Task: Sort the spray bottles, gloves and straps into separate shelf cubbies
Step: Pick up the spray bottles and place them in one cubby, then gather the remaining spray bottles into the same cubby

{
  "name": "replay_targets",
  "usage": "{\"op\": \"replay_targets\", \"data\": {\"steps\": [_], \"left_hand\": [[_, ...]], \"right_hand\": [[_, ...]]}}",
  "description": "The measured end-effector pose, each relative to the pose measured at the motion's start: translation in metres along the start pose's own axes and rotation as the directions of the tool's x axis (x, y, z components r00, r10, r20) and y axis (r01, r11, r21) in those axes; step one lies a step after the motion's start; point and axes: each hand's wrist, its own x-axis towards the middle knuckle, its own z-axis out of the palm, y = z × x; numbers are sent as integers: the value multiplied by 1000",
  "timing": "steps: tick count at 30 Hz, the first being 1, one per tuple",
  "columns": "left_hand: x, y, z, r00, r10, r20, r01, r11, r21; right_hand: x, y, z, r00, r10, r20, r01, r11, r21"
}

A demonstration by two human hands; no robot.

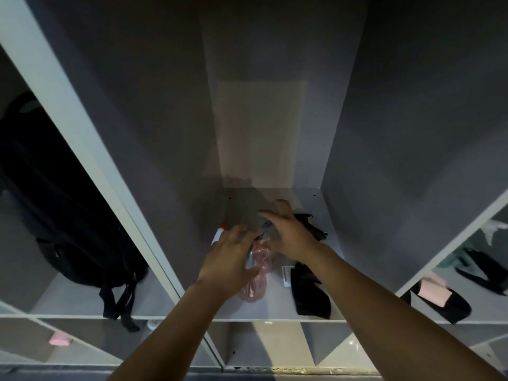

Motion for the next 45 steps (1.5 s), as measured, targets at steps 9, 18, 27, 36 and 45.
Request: {"op": "replay_targets", "data": {"steps": [9,18,27,36,45], "left_hand": [[17,-17,24,993,32,114,-54,980,191],[21,-26,26,988,85,127,-106,980,170],[20,-23,16,991,57,122,-75,986,149],[24,-23,12,992,55,117,-70,989,134],[17,-24,18,992,60,114,-71,993,96]], "right_hand": [[3,4,21,999,-32,-1,32,999,30],[11,10,13,1000,-22,20,21,1000,19],[56,2,9,988,-15,151,9,999,38],[57,5,15,978,28,205,-48,995,91],[-6,-3,-7,997,83,-5,-79,971,226]]}}
